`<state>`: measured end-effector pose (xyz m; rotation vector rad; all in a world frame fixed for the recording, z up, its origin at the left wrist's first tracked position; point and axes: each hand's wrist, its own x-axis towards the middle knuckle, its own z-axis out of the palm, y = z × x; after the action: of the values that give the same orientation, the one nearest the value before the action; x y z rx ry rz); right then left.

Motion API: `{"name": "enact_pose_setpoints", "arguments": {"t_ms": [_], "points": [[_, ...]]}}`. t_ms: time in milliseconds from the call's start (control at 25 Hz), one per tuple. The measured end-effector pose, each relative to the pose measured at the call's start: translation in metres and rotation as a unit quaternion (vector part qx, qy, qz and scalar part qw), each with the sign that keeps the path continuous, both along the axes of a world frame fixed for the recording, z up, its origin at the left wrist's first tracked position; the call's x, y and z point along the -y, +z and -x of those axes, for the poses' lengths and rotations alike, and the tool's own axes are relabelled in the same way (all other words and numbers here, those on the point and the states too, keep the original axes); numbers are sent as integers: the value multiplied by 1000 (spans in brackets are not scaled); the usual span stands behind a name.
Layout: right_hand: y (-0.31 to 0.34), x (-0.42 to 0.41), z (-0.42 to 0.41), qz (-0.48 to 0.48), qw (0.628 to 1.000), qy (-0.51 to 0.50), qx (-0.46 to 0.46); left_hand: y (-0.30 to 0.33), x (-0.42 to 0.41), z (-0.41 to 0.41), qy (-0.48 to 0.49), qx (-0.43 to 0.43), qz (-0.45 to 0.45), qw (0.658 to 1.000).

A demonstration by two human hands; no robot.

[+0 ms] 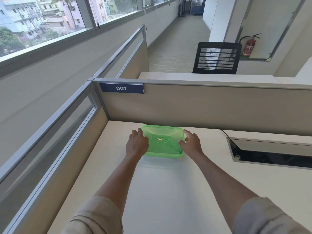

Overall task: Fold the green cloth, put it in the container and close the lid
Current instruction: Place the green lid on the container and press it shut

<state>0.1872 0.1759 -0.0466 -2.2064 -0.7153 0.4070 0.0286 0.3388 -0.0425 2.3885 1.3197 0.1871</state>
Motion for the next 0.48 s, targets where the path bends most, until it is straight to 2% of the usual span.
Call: {"name": "enact_pose_setpoints", "arguments": {"t_ms": [200,480], "points": [[-6,-4,-3,7,1000,-9,-5,-8,-1,-5,-1,9,-33,999],[-18,-8,1,64,998,5,20,-17,3,-3,15,34,-22,999]]}}
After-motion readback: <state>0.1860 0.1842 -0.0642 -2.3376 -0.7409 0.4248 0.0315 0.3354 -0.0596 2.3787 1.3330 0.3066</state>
